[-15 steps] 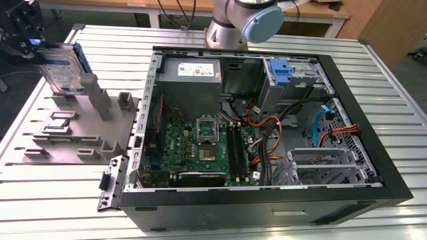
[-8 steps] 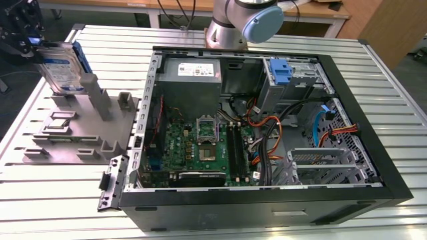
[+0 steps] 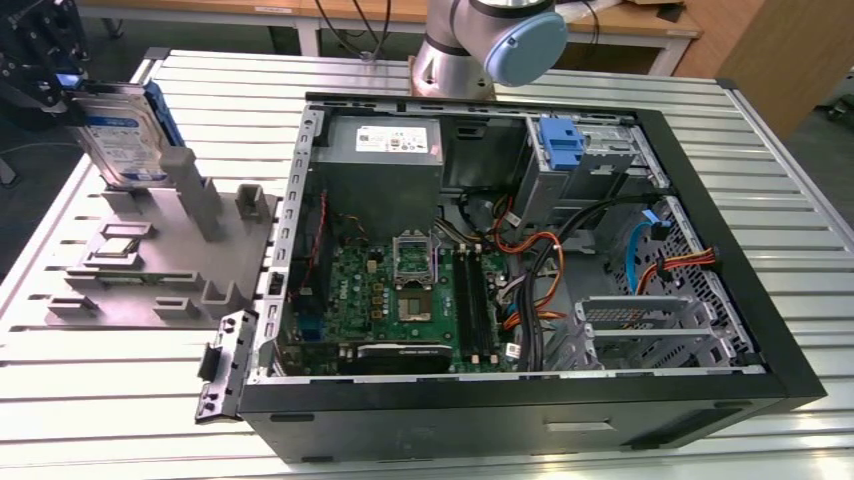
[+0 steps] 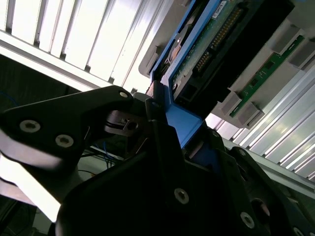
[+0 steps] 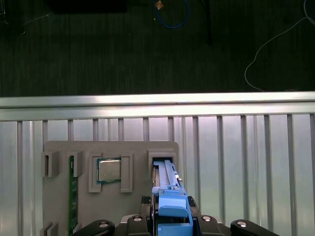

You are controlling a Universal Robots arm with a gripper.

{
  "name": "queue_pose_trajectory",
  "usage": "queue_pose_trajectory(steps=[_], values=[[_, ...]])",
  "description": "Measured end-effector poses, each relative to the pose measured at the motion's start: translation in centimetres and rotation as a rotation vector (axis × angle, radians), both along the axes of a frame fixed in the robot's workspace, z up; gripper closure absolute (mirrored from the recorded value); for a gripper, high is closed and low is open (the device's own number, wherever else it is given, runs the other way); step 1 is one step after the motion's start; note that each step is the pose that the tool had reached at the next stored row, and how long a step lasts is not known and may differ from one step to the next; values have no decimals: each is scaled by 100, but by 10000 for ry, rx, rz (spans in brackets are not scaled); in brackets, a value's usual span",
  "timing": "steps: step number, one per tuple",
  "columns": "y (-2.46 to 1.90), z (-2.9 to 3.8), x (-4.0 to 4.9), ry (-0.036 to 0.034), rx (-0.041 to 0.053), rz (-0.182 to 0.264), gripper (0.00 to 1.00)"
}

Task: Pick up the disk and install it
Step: 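Pick up the disk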

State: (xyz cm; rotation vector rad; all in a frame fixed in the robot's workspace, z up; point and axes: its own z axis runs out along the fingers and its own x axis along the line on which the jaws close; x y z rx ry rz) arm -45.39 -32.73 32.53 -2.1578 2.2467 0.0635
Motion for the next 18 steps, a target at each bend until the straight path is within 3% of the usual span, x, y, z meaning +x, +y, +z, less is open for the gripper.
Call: queue_pose_trajectory(steps=[18], values=[[0, 29, 0, 0, -1, 1, 63]])
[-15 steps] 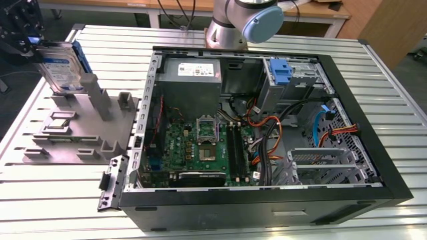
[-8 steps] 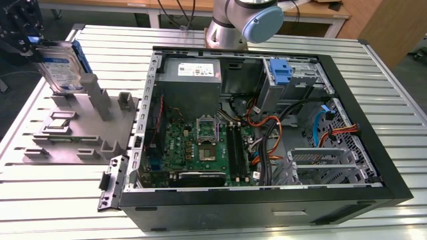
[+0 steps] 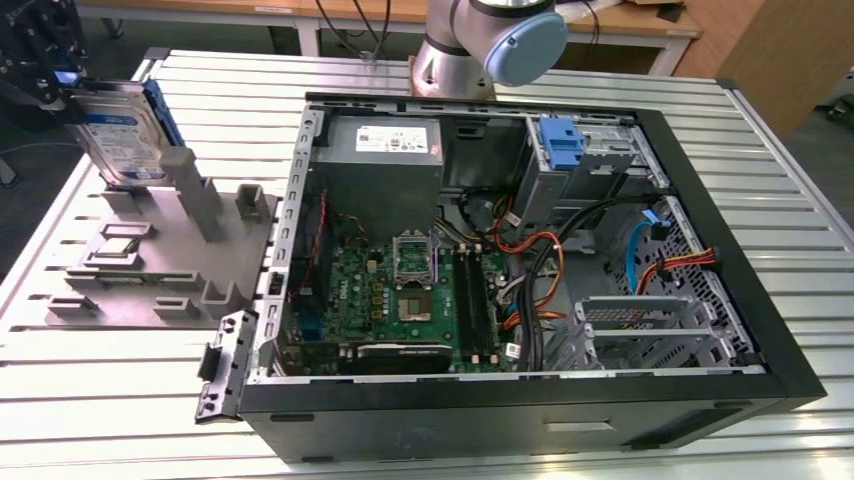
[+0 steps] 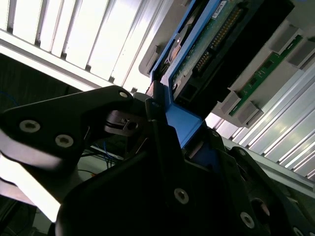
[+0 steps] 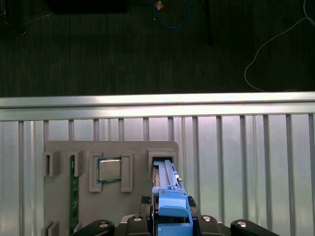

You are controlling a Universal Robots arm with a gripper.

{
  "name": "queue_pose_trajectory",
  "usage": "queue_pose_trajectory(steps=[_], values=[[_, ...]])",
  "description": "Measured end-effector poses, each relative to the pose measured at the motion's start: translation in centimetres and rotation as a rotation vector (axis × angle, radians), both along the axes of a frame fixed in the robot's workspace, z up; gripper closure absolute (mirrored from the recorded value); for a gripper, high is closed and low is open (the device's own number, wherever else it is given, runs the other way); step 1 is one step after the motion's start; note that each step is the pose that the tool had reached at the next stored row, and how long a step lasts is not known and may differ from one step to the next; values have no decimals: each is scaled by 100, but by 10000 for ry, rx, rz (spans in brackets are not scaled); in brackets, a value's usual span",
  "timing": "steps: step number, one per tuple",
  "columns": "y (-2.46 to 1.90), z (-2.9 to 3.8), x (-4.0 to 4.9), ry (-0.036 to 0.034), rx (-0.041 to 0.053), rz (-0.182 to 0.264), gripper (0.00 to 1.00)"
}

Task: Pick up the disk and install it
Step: 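Pick up the disk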

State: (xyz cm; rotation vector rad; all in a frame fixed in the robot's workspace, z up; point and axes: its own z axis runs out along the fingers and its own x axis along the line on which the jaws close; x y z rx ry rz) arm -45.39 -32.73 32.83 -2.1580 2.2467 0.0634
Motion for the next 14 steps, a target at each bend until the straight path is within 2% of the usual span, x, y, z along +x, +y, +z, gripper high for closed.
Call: queue_pose_trajectory(steps=[14], values=[[0, 62, 0, 0, 0, 0, 63]])
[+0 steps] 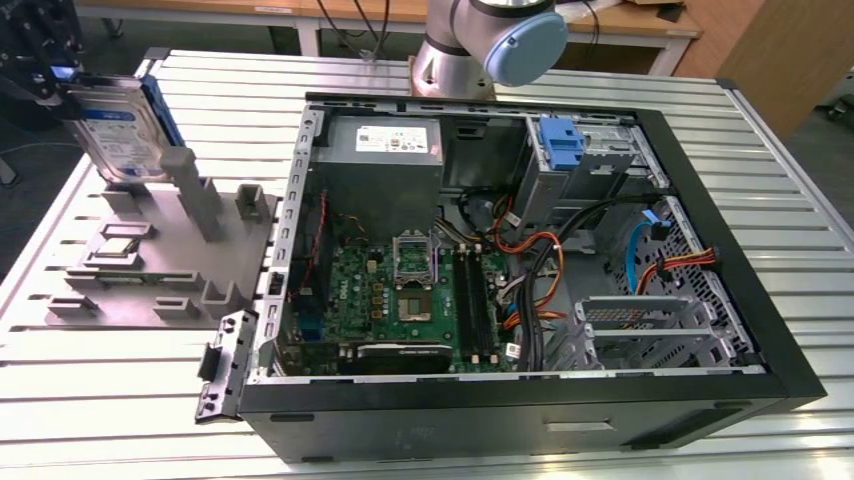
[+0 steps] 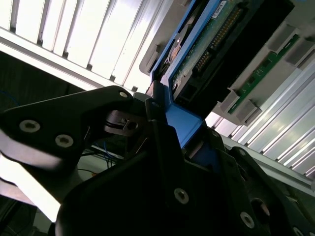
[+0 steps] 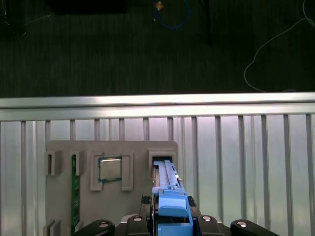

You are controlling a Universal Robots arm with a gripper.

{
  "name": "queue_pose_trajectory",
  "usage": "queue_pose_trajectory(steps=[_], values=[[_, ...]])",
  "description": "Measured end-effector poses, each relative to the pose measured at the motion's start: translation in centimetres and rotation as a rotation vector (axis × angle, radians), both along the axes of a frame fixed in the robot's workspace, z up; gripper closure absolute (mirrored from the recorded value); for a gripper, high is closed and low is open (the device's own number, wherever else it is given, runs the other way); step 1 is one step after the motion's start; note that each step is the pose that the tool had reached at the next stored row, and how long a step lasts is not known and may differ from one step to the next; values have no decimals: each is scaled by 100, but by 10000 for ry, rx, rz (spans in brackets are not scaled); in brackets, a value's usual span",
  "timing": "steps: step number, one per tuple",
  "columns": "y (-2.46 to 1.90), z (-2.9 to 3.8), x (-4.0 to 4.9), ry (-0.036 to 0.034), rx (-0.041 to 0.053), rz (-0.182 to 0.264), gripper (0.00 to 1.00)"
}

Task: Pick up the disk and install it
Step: 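Pick up the disk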

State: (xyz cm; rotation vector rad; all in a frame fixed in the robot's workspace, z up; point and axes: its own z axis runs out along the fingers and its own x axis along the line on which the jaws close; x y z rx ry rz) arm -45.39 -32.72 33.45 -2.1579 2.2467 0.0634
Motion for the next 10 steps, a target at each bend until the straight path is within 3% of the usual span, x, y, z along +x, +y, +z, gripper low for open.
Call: queue_pose_trajectory(steps=[10], values=[[0, 34, 0, -1, 0, 0, 63]])
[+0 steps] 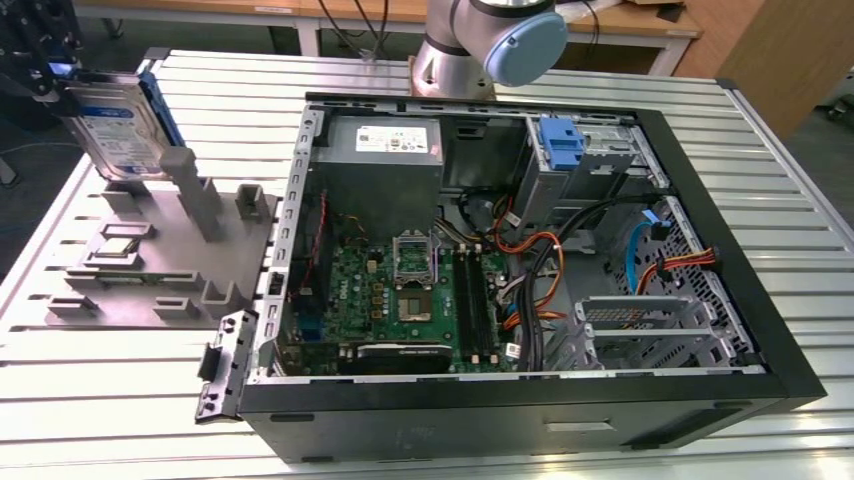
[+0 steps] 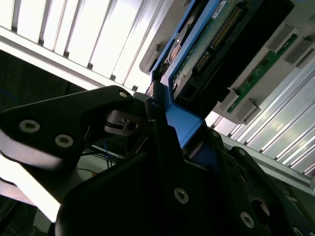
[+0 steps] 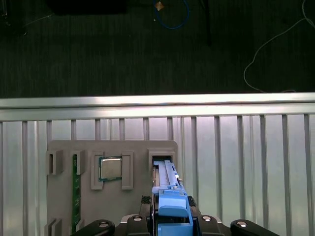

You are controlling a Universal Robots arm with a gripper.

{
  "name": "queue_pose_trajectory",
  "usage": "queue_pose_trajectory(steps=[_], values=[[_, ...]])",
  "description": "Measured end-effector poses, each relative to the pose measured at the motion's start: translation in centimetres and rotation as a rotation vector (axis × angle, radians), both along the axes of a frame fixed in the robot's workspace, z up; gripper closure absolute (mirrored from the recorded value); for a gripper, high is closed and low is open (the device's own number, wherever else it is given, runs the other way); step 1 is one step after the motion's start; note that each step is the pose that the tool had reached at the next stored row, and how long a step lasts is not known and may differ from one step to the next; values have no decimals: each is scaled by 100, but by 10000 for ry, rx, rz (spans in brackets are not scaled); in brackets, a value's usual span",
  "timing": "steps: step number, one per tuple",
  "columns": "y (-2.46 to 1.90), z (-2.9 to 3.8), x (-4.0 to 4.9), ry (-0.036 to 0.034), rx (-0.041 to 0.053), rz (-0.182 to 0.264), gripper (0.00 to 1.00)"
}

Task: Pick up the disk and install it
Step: 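Pick up the disk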

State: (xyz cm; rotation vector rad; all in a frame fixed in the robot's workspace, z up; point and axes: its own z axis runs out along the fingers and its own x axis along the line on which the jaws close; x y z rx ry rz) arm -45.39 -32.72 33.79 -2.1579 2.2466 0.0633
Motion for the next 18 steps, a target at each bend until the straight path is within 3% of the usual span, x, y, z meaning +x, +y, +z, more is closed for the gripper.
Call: queue_pose_trajectory(steps=[11, 13, 18], values=[[0, 14, 0, 0, 0, 0, 63], [0, 53, 0, 2, -1, 0, 63], [0, 61, 0, 1, 0, 0, 63]])
